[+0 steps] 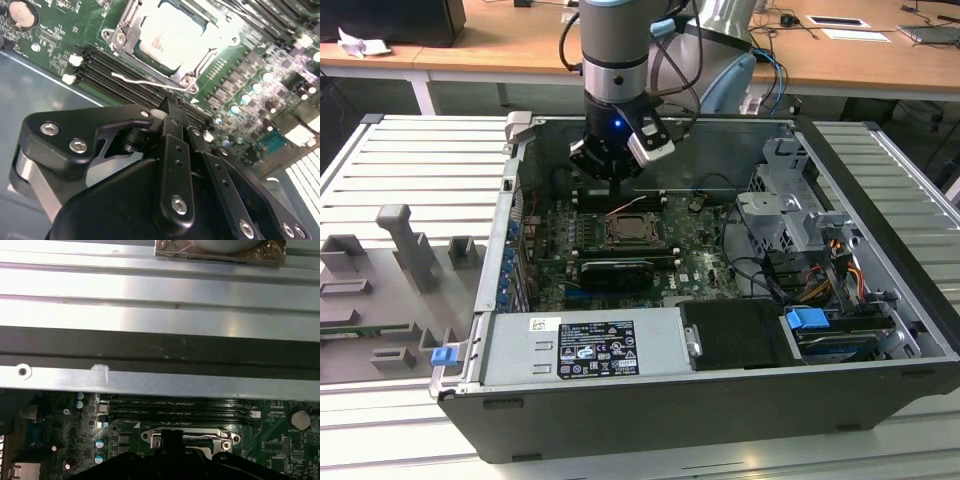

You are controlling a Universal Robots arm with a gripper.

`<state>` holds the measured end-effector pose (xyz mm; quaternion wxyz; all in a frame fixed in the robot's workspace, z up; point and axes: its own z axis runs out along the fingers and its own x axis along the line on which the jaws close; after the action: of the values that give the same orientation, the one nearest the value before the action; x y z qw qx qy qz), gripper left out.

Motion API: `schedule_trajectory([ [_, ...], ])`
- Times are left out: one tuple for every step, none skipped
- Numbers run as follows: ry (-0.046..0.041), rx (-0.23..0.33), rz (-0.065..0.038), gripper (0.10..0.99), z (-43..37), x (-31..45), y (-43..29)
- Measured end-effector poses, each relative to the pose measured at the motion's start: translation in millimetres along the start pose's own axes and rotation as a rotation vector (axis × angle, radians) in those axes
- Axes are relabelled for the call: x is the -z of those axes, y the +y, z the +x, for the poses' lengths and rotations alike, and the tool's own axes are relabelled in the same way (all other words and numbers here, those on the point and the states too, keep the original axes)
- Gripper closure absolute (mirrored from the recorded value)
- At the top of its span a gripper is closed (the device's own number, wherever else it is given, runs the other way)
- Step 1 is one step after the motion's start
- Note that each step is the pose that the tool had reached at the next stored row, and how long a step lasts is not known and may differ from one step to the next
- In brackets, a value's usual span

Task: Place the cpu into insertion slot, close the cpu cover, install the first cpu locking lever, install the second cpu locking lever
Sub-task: 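Install the first cpu locking lever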

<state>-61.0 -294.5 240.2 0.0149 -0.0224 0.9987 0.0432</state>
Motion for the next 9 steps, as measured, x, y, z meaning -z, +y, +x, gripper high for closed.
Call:
schedule_trajectory([
  [0.0003, 0.004, 0.0, 0.98, -1.5, -1.9, 0.4],
  [0.0009, 0.01, 0.0, 0.98, -3.2, -4.3, 1.3],
  [0.0013, 0.017, -0.001, 0.98, -7.7, -11.2, 6.0],
  [0.0048, 0.056, -0.002, 0.98, -9.7, -13.4, 6.1],
  [0.006, 0.071, -0.002, 0.98, -16.3, -16.8, 5.5],
  [0.0062, 0.071, -0.002, 0.98, -19.1, -18.2, 5.4],
  [0.0059, 0.069, -0.002, 0.98, -22.1, -19.5, 5.5],
  [0.0057, 0.066, -0.002, 0.98, -23.9, -20.3, 5.5],
  [0.0055, 0.065, -0.002, 0.98, -25.2, -20.8, 5.7],
])
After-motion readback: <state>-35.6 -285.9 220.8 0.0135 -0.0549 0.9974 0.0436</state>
